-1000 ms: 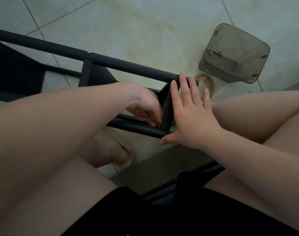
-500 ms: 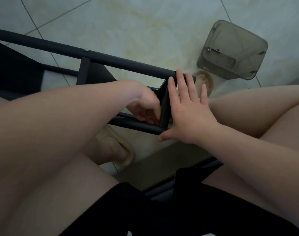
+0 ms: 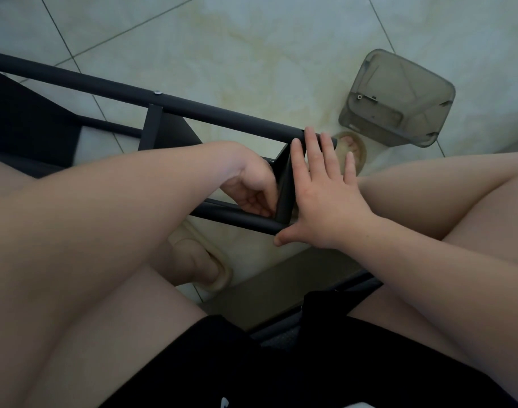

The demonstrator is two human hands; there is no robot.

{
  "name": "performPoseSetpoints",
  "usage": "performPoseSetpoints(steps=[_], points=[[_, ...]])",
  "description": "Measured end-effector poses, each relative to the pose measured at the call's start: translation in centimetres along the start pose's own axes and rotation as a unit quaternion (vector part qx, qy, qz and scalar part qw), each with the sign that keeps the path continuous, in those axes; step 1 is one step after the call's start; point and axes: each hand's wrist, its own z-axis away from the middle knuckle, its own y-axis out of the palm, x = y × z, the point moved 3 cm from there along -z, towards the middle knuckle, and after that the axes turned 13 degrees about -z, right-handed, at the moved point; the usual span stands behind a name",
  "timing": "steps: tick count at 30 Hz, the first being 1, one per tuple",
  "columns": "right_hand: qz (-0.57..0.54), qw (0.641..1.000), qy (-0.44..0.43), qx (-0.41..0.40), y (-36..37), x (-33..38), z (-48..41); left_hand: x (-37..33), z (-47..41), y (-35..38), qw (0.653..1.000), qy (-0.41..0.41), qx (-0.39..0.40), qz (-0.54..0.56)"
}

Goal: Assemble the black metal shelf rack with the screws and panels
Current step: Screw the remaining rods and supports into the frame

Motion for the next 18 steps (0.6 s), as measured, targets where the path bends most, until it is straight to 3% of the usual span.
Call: performPoseSetpoints(steps=[6,18], points=[[0.002,1.0,-0.001,-0.004,0.25,0.02,0.1,-0.03,0.2,-0.48,0.996,-0.026,-0.004,-0.085],[0.008,1.0,-0.001,-0.011,0.46,0.19,0.33,-0.15,0.04,-0.51,0.994,-0.038,0.008,-0.106]])
